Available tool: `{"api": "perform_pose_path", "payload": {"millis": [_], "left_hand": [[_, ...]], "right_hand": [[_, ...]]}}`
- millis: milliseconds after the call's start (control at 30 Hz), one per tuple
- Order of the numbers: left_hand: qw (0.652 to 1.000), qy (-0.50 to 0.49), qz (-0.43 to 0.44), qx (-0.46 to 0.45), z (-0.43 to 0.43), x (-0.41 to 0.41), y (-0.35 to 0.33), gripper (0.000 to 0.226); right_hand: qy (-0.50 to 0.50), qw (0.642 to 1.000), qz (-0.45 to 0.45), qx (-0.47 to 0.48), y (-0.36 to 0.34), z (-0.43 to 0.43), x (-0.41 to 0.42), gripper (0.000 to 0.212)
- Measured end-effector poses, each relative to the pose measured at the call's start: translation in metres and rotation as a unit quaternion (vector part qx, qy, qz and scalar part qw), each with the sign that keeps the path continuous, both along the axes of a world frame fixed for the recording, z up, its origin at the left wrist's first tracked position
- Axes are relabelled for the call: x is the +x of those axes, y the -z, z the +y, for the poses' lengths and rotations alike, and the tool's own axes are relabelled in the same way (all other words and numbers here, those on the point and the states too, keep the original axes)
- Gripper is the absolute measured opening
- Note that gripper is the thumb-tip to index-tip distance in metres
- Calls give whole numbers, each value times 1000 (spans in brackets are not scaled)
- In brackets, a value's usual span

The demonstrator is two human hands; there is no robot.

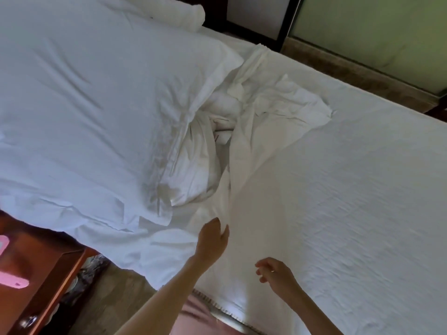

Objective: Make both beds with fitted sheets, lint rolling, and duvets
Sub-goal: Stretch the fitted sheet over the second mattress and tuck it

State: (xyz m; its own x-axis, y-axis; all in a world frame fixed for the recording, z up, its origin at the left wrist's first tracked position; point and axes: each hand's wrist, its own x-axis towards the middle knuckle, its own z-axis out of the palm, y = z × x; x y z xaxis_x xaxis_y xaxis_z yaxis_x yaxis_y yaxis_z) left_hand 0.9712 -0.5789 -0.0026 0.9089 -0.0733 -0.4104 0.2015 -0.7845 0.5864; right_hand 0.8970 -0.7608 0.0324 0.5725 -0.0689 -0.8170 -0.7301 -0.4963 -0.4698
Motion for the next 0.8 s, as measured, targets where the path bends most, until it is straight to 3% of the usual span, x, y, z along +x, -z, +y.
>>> {"api": "perform_pose_path", "payload": {"millis": [133, 267, 333, 467, 567, 633, 800], "left_hand": [[995, 97, 23, 1, -24, -45, -54, 28], [991, 126, 53, -9, -46, -88, -92, 22], [990, 129, 61, 3, -58, -108, -102, 22], [980, 172, 99, 7, -99, -155, -117, 35], [967, 217, 134, 15, -132, -191, -125, 35], [960, 219, 173, 10, -148, -213, -126, 36], [963, 168, 209, 24, -146, -263, -101, 42]], "right_hand": [[57, 996, -42, 48, -27, 21, 33, 20], [49, 998, -50, 8, -51, 32, 46, 74], [-35, 994, -67, -76, -54, 28, 39, 88], [-278, 903, -111, -308, -51, 3, 15, 59], [-295, 869, -131, -374, -50, -33, -4, 43], [-264, 880, -115, -379, -52, -62, -16, 33], [-82, 953, -48, -287, -42, -127, -48, 29]]}}
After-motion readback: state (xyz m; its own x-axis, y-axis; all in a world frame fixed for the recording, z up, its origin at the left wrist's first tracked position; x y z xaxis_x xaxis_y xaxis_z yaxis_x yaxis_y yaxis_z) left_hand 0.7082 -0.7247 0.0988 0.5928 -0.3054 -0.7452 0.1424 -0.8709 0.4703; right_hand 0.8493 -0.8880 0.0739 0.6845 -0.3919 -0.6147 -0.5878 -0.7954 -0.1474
